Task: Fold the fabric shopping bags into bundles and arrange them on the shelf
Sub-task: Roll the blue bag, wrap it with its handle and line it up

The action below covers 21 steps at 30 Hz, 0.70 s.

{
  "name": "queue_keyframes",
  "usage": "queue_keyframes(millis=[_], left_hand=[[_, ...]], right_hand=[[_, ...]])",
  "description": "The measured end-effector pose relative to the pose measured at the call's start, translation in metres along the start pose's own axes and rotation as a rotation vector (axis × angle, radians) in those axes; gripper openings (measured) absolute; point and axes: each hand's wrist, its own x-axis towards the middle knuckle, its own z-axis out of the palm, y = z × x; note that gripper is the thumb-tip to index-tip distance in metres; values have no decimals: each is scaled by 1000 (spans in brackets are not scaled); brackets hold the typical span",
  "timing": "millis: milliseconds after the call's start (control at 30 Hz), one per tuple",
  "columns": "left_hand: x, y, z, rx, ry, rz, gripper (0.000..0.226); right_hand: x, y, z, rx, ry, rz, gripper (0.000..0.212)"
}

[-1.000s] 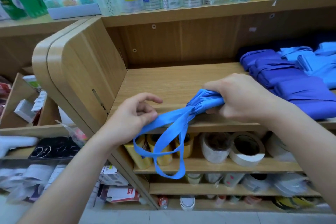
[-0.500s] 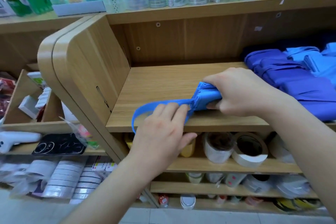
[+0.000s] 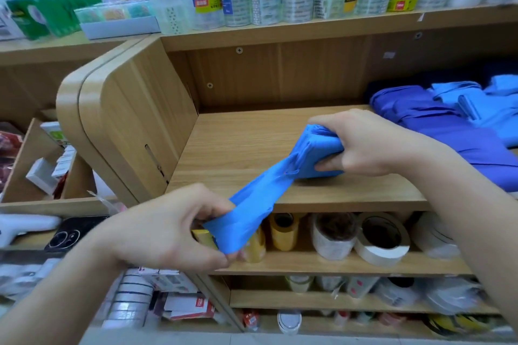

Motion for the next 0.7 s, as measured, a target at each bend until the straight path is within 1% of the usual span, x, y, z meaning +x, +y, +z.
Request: queue_keyframes(millis=[67, 100, 133, 167, 233, 267, 300, 367, 400, 433, 500, 533, 633, 667, 700], left_hand=[[2, 1, -5, -376, -18, 241, 12], [6, -1, -7, -558, -13, 364, 20], [11, -2, -9, -737, -16, 457, 33], [17, -5, -10, -924, -46, 519, 48], [29, -4, -12, -1248, -143, 597, 69], [35, 0, -12, -1297, -146, 596, 75], [40, 1, -12, -1263, -88, 558, 80], [49, 3, -12, -1120, 107, 480, 84], [53, 4, -11, -1096, 172, 447, 84], [57, 5, -10, -1100, 202, 425, 84], [63, 8, -7, -1113, 209, 412, 84], [66, 11, -5, -1100, 194, 411, 84], [75, 23, 2, -1052, 142, 418, 82], [77, 29, 3, -1065, 155, 422, 78], [78, 34, 3, -1090, 213, 422, 71]], right_hand=[[-3, -1, -2, 95, 19, -3, 54], [-5, -2, -3, 117, 26, 1, 65], [-6, -3, -3, 121, 38, -6, 69], [-8, -4, -1, 118, 59, -23, 66], [-11, -6, 4, 115, 126, -55, 51], [-13, -9, 6, 105, 165, -63, 46], [-15, -11, 8, 75, 208, -78, 44], [-18, -15, 15, -51, 296, -118, 46], [-21, -18, 19, -128, 324, -127, 49], [-24, -20, 21, -196, 324, -126, 56], [-27, -27, 23, -317, 254, -124, 74], [-27, -31, 21, -348, 200, -119, 75], [-21, -38, 13, -320, 69, -140, 52], [-19, -38, 12, -305, 47, -150, 44], [-17, -38, 13, -276, 31, -146, 39]])
